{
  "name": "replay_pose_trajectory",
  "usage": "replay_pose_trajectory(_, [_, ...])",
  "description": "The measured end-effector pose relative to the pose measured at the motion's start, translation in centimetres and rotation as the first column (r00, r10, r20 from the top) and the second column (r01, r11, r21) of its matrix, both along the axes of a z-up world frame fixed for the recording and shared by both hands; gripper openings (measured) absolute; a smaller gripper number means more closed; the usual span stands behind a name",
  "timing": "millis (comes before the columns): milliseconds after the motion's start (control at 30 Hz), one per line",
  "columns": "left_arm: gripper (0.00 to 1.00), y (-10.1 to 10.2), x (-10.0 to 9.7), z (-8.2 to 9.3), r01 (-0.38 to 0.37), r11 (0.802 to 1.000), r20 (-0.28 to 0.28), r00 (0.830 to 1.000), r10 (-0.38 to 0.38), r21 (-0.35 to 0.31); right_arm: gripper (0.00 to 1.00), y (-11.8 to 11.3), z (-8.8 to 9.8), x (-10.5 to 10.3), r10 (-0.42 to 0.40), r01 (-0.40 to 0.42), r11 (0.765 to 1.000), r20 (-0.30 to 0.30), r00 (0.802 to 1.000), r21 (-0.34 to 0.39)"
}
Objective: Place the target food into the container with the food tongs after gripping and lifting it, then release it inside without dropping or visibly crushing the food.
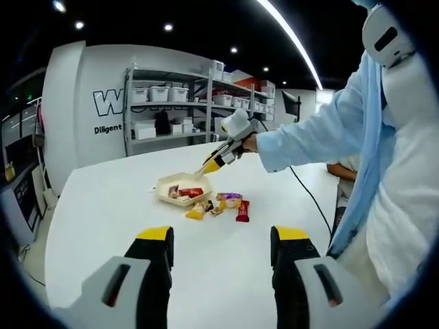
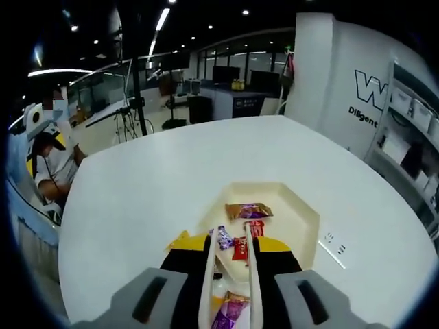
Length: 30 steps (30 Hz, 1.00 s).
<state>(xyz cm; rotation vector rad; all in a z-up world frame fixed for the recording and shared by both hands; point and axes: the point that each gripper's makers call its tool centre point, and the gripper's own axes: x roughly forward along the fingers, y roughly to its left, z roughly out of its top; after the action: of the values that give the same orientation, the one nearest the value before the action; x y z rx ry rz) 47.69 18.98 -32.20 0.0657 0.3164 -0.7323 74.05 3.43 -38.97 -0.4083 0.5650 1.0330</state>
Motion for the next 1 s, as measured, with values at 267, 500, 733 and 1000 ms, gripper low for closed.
replay_pose_trajectory(267, [0.54,-0.2,-0.1,-0.1,0.011,1.000,-0.003,1.000,-0.011,0.001,0.18,-0.5,-1.0,-1.4,-0.002,0.002,1.000,-0.023,1.000,0.000])
replay_pose_trajectory(500, [0.54,-0.4,0.0,-0.2,0.023,1.000,-0.003,1.000,-0.023,0.000,0.18,-0.4,-1.5,-3.5,0.018,-0.018,1.000,-0.028,0.999,-0.009])
replay_pose_trajectory(733, [0.54,-0.6,-0.1,-0.3,0.030,1.000,-0.004,1.000,-0.030,-0.002,0.18,-0.5,-3.2,-4.9,0.046,-0.048,0.998,-0.054,0.997,-0.028])
replay_pose_trajectory(1000, [0.54,-0.5,-0.4,-0.4,0.025,1.000,-0.006,1.000,-0.025,0.000,0.18,-0.5,-4.6,-6.3,0.094,-0.097,0.994,-0.074,0.993,-0.043])
